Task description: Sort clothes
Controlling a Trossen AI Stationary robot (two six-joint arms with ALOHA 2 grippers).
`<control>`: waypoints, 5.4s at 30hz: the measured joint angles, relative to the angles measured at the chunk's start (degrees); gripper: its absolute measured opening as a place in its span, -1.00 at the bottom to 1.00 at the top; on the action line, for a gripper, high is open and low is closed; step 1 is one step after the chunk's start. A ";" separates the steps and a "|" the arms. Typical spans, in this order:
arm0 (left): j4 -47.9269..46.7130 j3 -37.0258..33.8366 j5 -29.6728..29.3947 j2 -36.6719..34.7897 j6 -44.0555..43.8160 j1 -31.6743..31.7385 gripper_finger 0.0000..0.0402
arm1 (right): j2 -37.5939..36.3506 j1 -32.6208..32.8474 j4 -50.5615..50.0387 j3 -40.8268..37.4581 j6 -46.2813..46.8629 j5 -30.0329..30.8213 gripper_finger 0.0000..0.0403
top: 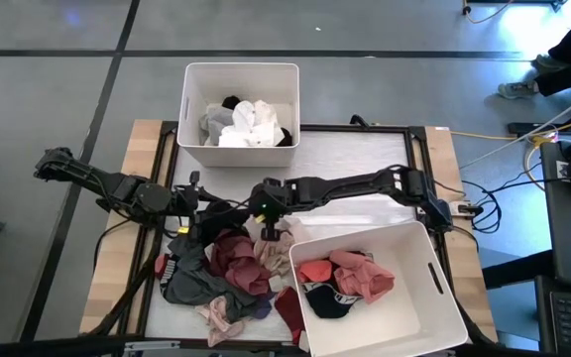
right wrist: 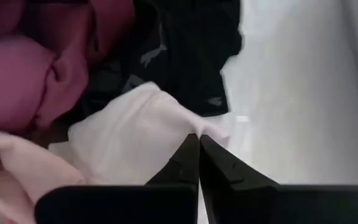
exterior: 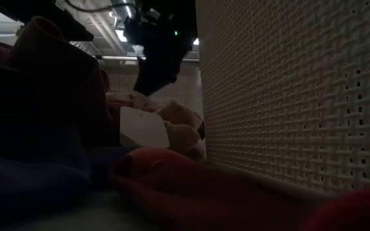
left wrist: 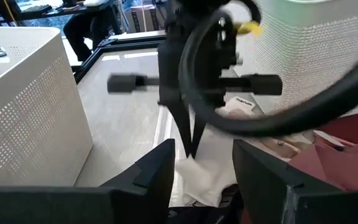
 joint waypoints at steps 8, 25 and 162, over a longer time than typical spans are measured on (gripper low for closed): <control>-0.02 0.00 0.00 0.00 0.00 0.00 -0.24 | -0.07 2.12 -10.62 10.48 -3.34 6.81 -0.99; -0.15 0.00 0.01 0.00 -0.48 0.00 -0.24 | -0.43 3.17 -26.48 29.63 -5.78 16.05 -1.00; 0.57 0.00 -0.20 0.00 -0.46 0.00 -0.24 | -33.46 25.51 -24.84 -1.59 24.73 20.01 0.35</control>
